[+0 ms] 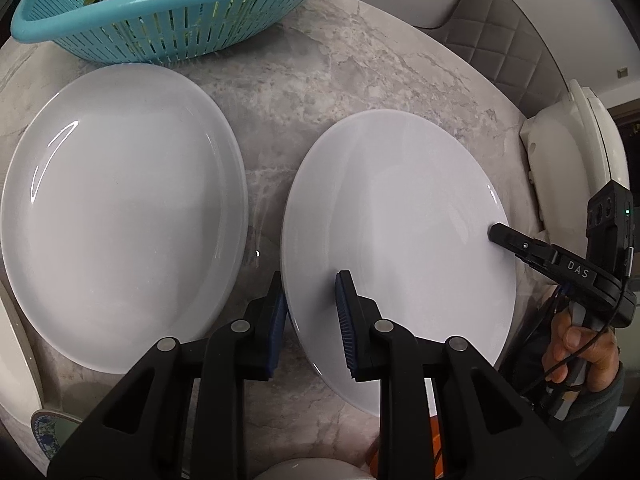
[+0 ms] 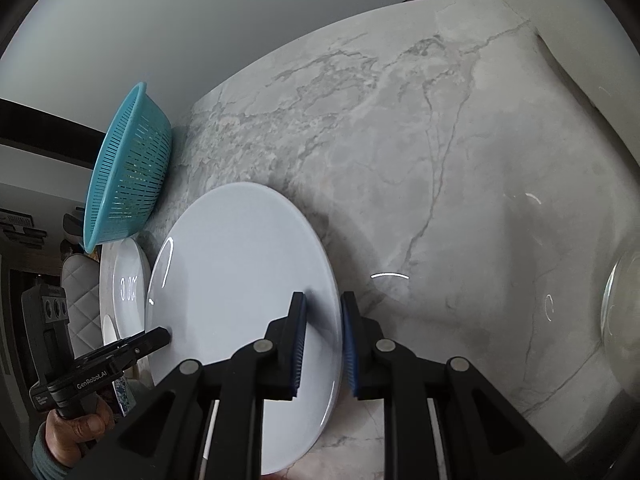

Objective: Organize plates and bowls
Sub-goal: 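Close the left gripper on the plate rim while the right gripper closes on the opposite rim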

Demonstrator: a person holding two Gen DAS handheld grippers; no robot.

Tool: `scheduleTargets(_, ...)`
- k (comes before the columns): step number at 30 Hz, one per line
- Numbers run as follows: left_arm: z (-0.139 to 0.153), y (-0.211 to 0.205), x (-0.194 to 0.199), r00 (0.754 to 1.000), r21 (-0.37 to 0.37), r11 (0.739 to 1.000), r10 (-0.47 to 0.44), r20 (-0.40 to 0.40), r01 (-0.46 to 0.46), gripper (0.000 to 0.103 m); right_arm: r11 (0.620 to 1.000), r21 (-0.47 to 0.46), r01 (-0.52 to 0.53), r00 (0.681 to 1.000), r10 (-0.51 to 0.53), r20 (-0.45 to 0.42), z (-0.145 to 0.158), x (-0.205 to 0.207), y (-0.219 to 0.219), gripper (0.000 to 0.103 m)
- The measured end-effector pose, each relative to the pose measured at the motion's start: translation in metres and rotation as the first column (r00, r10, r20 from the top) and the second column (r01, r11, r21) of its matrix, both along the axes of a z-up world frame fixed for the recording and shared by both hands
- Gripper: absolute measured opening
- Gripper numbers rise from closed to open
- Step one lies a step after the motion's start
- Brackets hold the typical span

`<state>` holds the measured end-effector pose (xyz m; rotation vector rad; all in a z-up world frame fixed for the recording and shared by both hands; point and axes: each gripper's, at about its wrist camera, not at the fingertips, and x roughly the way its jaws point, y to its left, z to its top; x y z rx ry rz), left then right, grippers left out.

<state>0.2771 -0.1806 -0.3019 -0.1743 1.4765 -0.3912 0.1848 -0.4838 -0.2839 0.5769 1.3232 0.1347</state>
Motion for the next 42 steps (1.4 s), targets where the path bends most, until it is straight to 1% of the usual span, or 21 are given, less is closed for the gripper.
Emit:
scheduleTargets(8, -0.002, 0.000, -0.005, 1.000, 0.016, 1.000, -0.005, -0.005, 0.005, 0.022, 1.000, -0.002, 0.001, 1.000, -0.001, -0.001, 0.001, -0.003, 0.002, 0.019)
scheduleTargets(14, -0.013, 0.001, -0.004, 0.999, 0.012, 1.000, 0.007, -0.044, -0.007, 0.023, 0.999, 0.033, 0.007, 1.000, -0.006, -0.024, -0.005, -0.006, 0.002, 0.019)
scheduleTargets(17, -0.017, 0.004, -0.004, 0.998, -0.002, 1.000, 0.009, -0.065, -0.009, 0.023, 0.997, 0.071, 0.035, 0.998, -0.031, -0.061, -0.012, -0.010, -0.002, 0.022)
scheduleTargets(18, -0.018, 0.005, -0.003, 0.997, -0.006, 1.000, 0.019, -0.072, -0.019, 0.023, 0.994, 0.094, 0.046, 0.996, -0.038, -0.083, -0.017, -0.012, -0.004, 0.024)
scheduleTargets(20, -0.019, 0.007, -0.001, 0.996, -0.020, 0.999, 0.026, -0.084, -0.028, 0.023, 0.985, 0.158, 0.071, 0.994, -0.056, -0.096, -0.022, -0.016, -0.008, 0.026)
scheduleTargets(24, -0.018, 0.005, 0.001, 0.996, -0.008, 1.000, -0.015, -0.083, 0.015, 0.023, 0.970, 0.220, 0.101, 0.991, -0.078, -0.112, -0.028, -0.020, -0.013, 0.026)
scheduleTargets(26, -0.018, 0.001, 0.001, 0.996, 0.006, 1.000, -0.026, -0.080, 0.027, 0.023, 0.967, 0.234, 0.102, 0.990, -0.077, -0.115, -0.029, -0.022, -0.013, 0.026)
scheduleTargets(28, -0.017, -0.001, 0.002, 0.997, 0.021, 0.999, -0.035, -0.074, 0.037, 0.023, 0.968, 0.227, 0.105, 0.989, -0.079, -0.122, -0.030, -0.023, -0.013, 0.019)
scheduleTargets(36, -0.017, -0.010, 0.006, 0.997, 0.033, 0.999, -0.033, -0.065, 0.036, 0.023, 0.964, 0.244, 0.104, 0.987, -0.070, -0.144, -0.033, -0.029, -0.012, 0.018)
scheduleTargets(37, -0.017, -0.010, 0.006, 0.997, 0.032, 0.999, -0.033, -0.064, 0.035, 0.023, 0.960, 0.255, 0.114, 0.986, -0.077, -0.149, -0.034, -0.031, -0.013, 0.020)
scheduleTargets(39, -0.018, -0.008, 0.007, 0.998, 0.021, 1.000, -0.021, -0.066, 0.023, 0.023, 0.961, 0.258, 0.101, 0.986, -0.062, -0.154, -0.034, -0.032, -0.012, 0.021)
scheduleTargets(41, -0.019, -0.007, 0.006, 0.998, 0.016, 1.000, -0.009, -0.067, 0.010, 0.023, 0.961, 0.264, 0.087, 0.987, -0.046, -0.157, -0.032, -0.035, -0.007, 0.032)
scheduleTargets(42, -0.018, -0.008, 0.006, 0.998, 0.021, 1.000, -0.013, -0.064, 0.014, 0.023, 0.957, 0.277, 0.081, 0.987, -0.039, -0.154, -0.032, -0.035, -0.005, 0.039)
